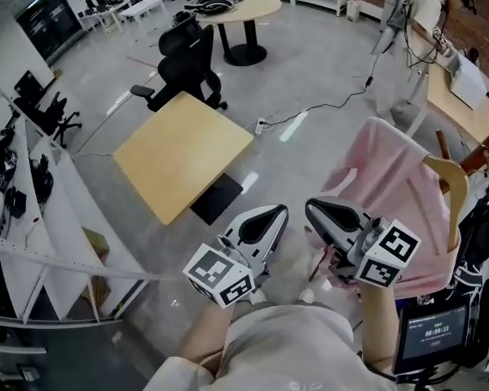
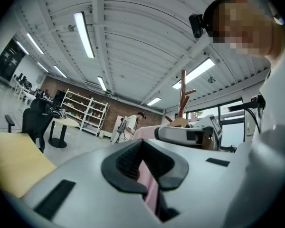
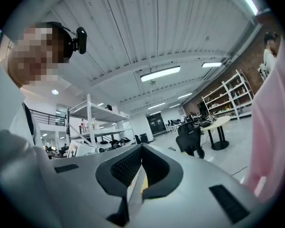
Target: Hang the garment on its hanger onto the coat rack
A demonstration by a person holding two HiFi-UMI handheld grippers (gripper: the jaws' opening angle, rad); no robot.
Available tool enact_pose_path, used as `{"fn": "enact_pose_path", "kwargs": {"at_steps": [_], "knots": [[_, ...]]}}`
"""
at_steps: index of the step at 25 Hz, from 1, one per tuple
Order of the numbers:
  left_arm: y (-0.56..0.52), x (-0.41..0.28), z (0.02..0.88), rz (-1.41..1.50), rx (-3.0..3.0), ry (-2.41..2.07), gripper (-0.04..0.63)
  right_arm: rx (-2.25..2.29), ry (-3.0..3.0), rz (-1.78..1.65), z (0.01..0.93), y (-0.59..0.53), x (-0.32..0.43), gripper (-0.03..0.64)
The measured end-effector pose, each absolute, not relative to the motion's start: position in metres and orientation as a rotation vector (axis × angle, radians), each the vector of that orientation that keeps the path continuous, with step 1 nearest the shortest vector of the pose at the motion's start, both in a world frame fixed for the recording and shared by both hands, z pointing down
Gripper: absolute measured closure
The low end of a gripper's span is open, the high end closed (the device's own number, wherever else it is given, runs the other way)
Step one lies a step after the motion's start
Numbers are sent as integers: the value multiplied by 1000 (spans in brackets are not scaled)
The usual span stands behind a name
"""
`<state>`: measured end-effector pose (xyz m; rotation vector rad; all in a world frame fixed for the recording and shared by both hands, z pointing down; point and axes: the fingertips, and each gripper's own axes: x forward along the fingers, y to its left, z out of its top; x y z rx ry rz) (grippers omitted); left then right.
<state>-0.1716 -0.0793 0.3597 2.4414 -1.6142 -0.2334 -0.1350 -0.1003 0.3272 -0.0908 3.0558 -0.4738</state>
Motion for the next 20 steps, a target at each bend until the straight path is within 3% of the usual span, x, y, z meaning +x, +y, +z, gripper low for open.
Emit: {"fn": "enact_pose_path", "kwargs": {"at_steps": [6, 20], "knots": [[-40, -201, 373, -268, 2329, -1712, 589, -12, 3037, -657, 365, -78, -168, 606], [-31, -205, 389, -199, 2266, -1787, 589, 277, 3096, -644, 381, -44, -199, 606]]}}
